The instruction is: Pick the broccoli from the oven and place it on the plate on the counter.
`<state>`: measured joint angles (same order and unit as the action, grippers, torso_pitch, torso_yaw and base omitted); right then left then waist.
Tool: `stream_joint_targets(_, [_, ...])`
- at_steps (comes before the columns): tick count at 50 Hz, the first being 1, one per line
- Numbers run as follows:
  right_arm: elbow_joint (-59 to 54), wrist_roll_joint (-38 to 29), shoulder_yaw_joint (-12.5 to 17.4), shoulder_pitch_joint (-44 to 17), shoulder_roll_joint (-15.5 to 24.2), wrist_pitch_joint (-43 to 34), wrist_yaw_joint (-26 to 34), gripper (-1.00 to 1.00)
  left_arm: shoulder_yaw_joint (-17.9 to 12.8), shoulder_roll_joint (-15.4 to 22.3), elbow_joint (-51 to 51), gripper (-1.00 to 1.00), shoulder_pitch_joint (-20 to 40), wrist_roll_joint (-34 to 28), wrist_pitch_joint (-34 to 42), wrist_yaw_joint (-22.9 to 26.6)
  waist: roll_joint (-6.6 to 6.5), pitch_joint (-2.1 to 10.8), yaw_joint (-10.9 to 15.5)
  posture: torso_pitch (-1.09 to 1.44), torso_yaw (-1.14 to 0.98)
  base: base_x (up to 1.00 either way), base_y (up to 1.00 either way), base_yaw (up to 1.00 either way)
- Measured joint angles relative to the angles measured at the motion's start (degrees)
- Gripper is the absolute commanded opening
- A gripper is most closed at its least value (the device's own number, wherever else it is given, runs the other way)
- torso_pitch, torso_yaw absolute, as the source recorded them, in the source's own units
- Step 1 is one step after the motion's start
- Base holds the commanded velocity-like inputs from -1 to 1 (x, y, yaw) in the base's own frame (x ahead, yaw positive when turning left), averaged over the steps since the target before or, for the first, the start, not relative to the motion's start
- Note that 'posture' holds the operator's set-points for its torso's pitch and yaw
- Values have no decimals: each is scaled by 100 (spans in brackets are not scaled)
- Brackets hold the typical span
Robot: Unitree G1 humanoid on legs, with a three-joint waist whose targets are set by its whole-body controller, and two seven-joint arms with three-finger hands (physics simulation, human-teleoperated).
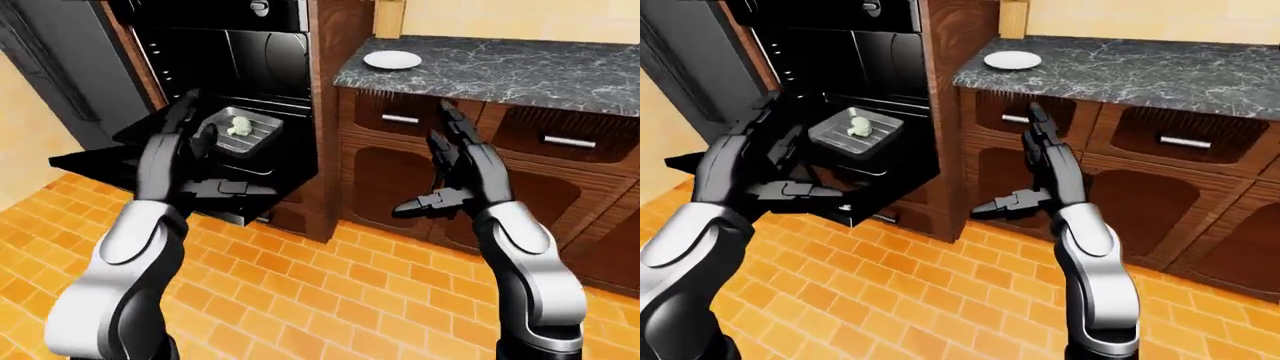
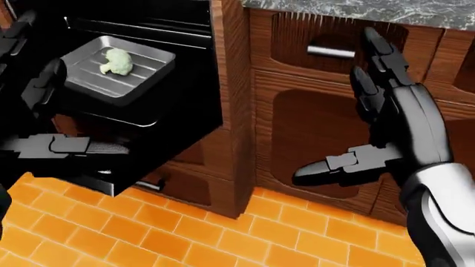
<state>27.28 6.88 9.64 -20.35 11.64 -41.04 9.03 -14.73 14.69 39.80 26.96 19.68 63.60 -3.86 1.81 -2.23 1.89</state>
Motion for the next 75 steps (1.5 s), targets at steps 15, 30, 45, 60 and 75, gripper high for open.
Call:
stream_joint_targets(15, [-39,-112,73,-135,49,-86,200,100,67,-52,-31,100,-62,-20,-45,-8,-110,-72,55,0,0,0,0,100])
stream_joint_targets(30, [-69,43,-7,-82,-17,-122,236,100,60,-83,-107,100,-211,-167,-126,38,-439,1,116,0,0,48,-13,40])
stream_joint_targets(45, [-152,-61,129,-150,76,-146,162,100,205,-129,-179,100,-150,-124,-59,173,109,15,-44,0,0,88,-29,0])
stream_joint_targets(60, [167,-135,-86,-410,96,-431,411,100,-90,55,-86,100,45,-44,117,95,-244,60,268,0,0,21,0,83])
stream_joint_targets(75, [600,-163,1,-527,157,-650,600,100,-165,169,7,100,125,261,243,18,-85,30,-99,0,0,1,0,100])
